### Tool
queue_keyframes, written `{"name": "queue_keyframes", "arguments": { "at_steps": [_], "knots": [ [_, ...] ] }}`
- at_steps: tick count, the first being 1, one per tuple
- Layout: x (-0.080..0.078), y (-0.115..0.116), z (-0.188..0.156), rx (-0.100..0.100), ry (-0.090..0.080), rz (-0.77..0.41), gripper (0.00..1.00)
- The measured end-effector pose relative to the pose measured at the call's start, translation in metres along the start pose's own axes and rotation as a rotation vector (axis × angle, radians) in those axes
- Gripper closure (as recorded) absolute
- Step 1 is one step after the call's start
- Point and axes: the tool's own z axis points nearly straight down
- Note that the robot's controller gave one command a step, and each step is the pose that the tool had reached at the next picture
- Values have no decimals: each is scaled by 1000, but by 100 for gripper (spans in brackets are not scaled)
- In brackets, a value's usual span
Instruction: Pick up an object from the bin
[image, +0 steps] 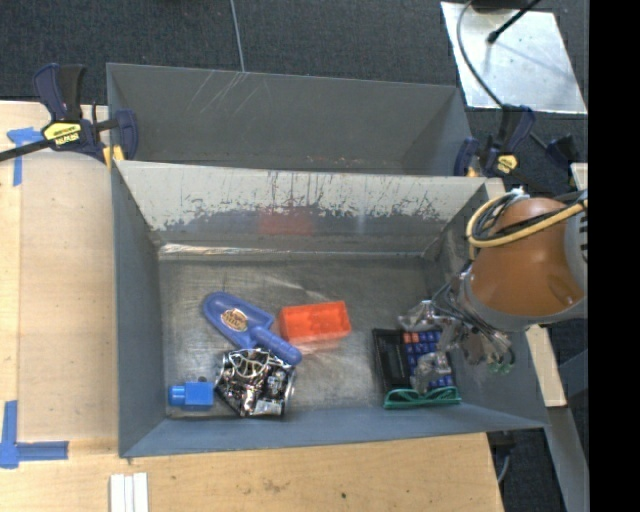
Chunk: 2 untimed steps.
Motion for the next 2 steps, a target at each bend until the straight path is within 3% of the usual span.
{"name": "queue_keyframes", "arguments": {
  "at_steps": [1, 2],
  "knots": [
    [0, 0, 0, 0, 0, -1, 100],
    [0, -19, -124, 5, 3, 131, 100]
  ]
}}
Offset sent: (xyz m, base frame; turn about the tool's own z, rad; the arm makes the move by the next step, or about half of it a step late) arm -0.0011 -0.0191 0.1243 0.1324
